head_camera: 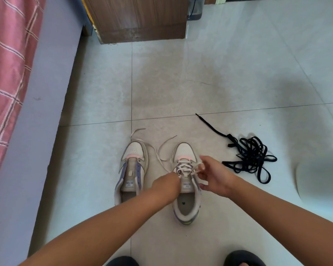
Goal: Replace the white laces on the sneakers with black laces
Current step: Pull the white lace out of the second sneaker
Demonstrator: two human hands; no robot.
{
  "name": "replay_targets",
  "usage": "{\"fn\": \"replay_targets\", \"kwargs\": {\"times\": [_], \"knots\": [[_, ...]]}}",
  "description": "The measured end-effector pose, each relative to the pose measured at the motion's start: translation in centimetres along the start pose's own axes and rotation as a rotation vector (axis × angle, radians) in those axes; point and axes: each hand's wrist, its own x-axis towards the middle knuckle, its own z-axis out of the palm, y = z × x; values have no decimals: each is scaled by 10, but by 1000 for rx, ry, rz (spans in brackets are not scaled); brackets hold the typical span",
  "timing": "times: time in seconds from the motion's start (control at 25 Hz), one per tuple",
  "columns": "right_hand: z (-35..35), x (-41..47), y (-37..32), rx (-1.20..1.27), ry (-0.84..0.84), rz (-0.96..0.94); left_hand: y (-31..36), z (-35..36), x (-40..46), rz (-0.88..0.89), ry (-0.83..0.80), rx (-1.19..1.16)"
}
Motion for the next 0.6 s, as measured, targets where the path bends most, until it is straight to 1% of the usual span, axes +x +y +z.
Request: {"fn": "replay_targets", "kwargs": {"times": [0.12,0.2,0.32,0.4,0.44,0.48,0.52,0.56,0.6], "knots": [[-25,5,-20,437,19,-115,-13,3,0,-32,29,72],[-44,3,-43,616,49,-234,-16,2,-3,-34,38,79],[-73,1,-76,691,108,-388,-17,1,-5,-37,28,68],[-89,2,-97,646,195,-440,-16,2,-6,-42,22,62],[-91,-1,-105,541,250,-420,-16,2,-7,-48,25,45],[-90,-1,-107,322,307,-386,-17,2,-7,-55,28,22],[-82,-3,-105,-35,373,-346,-17,2,-7,-55,36,1],[-71,-4,-94,-465,409,-304,-17,1,-7,-46,50,-8],[-56,-4,-77,-834,408,-286,-17,0,-5,-31,75,-2]]}}
